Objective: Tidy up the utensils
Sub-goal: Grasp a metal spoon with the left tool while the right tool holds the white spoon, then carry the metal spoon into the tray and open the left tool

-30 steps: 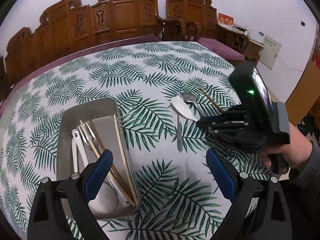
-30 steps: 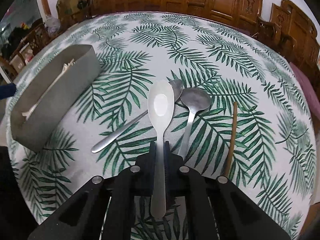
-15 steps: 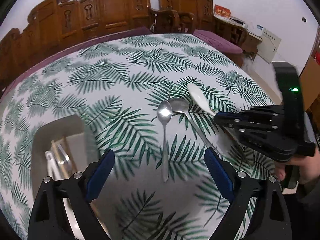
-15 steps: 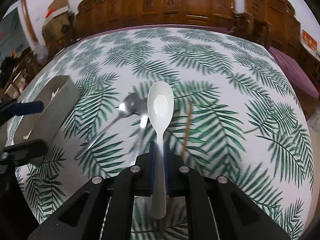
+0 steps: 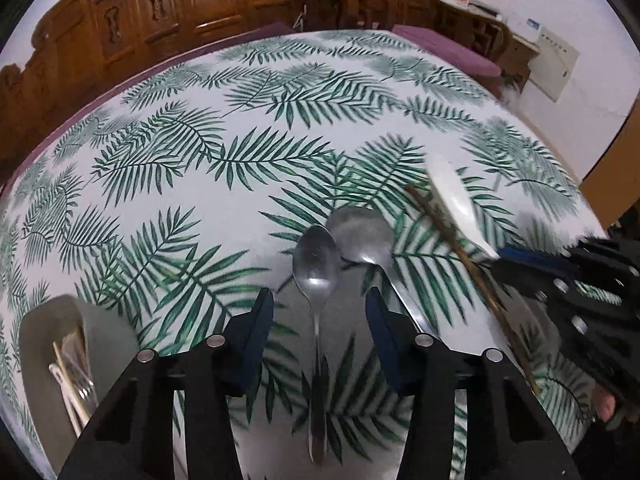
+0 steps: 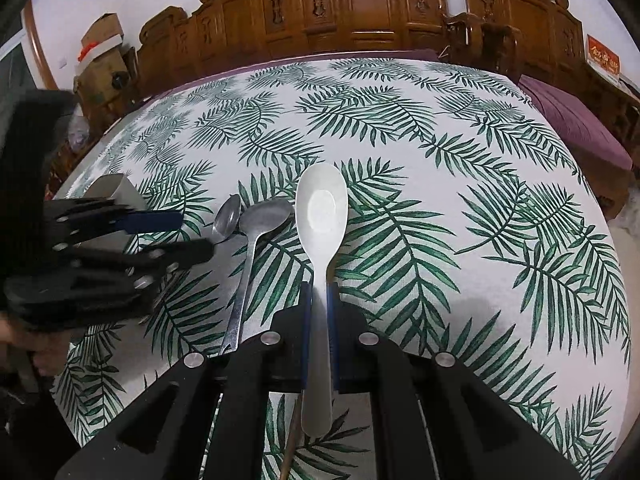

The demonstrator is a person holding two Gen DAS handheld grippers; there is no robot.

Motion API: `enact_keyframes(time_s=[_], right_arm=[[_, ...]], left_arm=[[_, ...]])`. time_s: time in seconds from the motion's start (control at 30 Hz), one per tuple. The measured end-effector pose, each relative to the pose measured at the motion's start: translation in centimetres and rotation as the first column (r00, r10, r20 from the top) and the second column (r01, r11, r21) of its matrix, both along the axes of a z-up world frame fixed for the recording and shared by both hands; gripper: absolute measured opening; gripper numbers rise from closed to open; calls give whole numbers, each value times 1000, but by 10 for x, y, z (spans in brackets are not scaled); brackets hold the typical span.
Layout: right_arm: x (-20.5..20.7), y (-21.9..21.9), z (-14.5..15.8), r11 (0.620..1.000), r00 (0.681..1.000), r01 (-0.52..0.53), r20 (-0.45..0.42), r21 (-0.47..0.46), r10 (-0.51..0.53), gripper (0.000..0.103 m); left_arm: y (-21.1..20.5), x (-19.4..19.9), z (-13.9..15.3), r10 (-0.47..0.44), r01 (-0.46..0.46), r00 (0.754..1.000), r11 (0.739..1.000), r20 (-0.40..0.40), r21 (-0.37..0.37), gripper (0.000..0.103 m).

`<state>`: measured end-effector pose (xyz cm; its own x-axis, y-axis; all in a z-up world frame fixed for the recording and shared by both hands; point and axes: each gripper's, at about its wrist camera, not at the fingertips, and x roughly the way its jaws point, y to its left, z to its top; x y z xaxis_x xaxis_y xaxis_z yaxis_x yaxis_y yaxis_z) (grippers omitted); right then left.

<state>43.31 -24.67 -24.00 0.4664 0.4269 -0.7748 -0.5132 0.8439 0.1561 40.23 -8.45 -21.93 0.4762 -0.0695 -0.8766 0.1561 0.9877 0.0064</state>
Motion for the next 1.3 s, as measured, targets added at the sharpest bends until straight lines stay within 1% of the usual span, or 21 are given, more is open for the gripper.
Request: enact_keyframes(time_s=[0.2, 0.3, 0.37, 0.4, 0.43, 0.5, 0.6, 0.73, 0.83, 0.9, 1.3], right_arm=[[-1, 1, -2, 1000, 1000, -4, -6, -6, 4, 9], [-1, 1, -3, 1000, 1000, -5, -8, -9, 5, 9], [-1, 2, -4, 1000, 1000, -7, -8, -10, 6, 9], [-1, 2, -4, 1000, 1000, -7, -8, -11, 7, 9], [-1, 2, -4, 1000, 1000, -8, -8, -11, 8, 9], [-2, 4, -3, 1000, 1000, -10, -6, -10, 10, 9], [-3, 7, -1, 1000, 1000, -14, 0, -10, 14, 9], [-8, 11, 6, 1000, 1000, -20, 19, -4, 20, 9], [-13, 15, 11, 1000, 999, -24, 31, 1, 24, 9], [-16, 19, 14, 1000, 999, -31, 38, 0, 31, 9], [-47, 44, 33, 997, 994, -77, 85, 15, 76, 9]], left_arm=[[0, 15, -12, 14, -14, 1000, 1000, -23, 6, 46], [0, 21, -14, 14, -14, 1000, 1000, -16, 8, 44], [1, 22, -14, 22, -22, 1000, 1000, -9, 6, 39], [2, 24, -14, 26, -26, 1000, 1000, -7, 4, 30], [3, 24, -14, 31, -31, 999, 1000, -8, 0, 27], [5, 22, -13, 31, -31, 999, 999, -19, -16, 27], [10, 13, -7, 32, -32, 999, 999, -4, -22, 26], [14, -8, 9, 20, -19, 999, 999, 32, -29, 26], [17, -25, 24, 7, -5, 997, 1000, 72, -22, 26], [21, -37, 36, 8, -5, 995, 999, 97, -31, 26], [39, -80, 94, 27, -16, 979, 998, 201, -58, 26]])
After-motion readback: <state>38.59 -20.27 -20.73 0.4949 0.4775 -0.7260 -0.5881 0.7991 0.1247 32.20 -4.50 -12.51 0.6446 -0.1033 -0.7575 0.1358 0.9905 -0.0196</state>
